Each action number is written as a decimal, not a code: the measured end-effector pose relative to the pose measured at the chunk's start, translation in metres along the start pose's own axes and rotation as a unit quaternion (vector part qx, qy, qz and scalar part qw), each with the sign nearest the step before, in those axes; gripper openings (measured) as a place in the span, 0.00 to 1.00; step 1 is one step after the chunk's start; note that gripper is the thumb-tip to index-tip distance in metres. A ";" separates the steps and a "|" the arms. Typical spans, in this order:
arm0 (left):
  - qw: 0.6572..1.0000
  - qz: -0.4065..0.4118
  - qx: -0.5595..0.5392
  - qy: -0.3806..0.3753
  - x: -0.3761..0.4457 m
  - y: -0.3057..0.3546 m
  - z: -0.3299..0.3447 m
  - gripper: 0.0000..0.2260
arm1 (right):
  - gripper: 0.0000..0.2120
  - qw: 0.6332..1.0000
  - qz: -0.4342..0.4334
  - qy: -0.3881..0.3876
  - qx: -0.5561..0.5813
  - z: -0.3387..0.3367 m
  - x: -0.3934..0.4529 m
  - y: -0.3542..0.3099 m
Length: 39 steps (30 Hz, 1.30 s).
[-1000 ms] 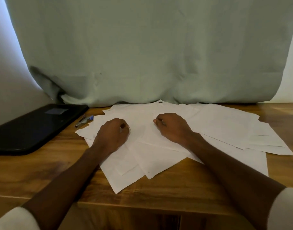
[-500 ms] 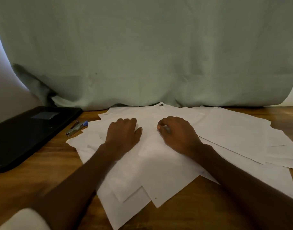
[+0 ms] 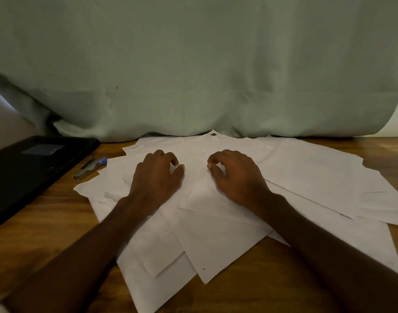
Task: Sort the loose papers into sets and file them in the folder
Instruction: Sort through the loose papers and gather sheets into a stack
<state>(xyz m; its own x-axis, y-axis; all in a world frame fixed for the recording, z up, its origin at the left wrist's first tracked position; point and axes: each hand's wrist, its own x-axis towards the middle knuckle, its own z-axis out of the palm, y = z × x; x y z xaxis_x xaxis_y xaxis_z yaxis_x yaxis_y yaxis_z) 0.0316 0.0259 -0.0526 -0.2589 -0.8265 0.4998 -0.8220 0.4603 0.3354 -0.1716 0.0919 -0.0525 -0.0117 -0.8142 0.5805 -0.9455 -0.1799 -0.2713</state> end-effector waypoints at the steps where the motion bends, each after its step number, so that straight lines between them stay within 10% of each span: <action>1: 1.000 0.003 -0.001 0.004 0.000 0.001 0.000 0.10 | 0.10 1.000 0.002 -0.001 -0.001 -0.001 0.000 0.000; 17: 0.992 0.005 0.042 -0.117 0.000 0.004 -0.003 0.30 | 0.08 0.998 0.061 0.011 0.021 -0.006 0.002 -0.005; 26: 0.992 0.040 -0.019 -0.114 0.005 0.000 0.002 0.10 | 0.11 0.993 0.114 -0.001 0.005 -0.007 0.007 -0.001; 32: 0.982 0.031 0.028 -0.183 0.005 0.011 0.003 0.36 | 0.11 0.994 0.102 -0.020 0.033 -0.011 0.007 0.004; 39: 0.991 -0.005 -0.039 -0.127 0.009 0.001 0.008 0.20 | 0.18 0.992 0.121 0.027 0.033 -0.027 0.012 0.013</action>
<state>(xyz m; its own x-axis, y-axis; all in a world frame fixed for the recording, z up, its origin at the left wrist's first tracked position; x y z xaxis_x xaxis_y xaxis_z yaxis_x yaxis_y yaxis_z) 0.0244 0.0161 -0.0542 -0.3780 -0.8820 0.2816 -0.7866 0.4663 0.4047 -0.1931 0.0946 -0.0289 -0.2555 -0.8077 0.5314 -0.8894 -0.0192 -0.4568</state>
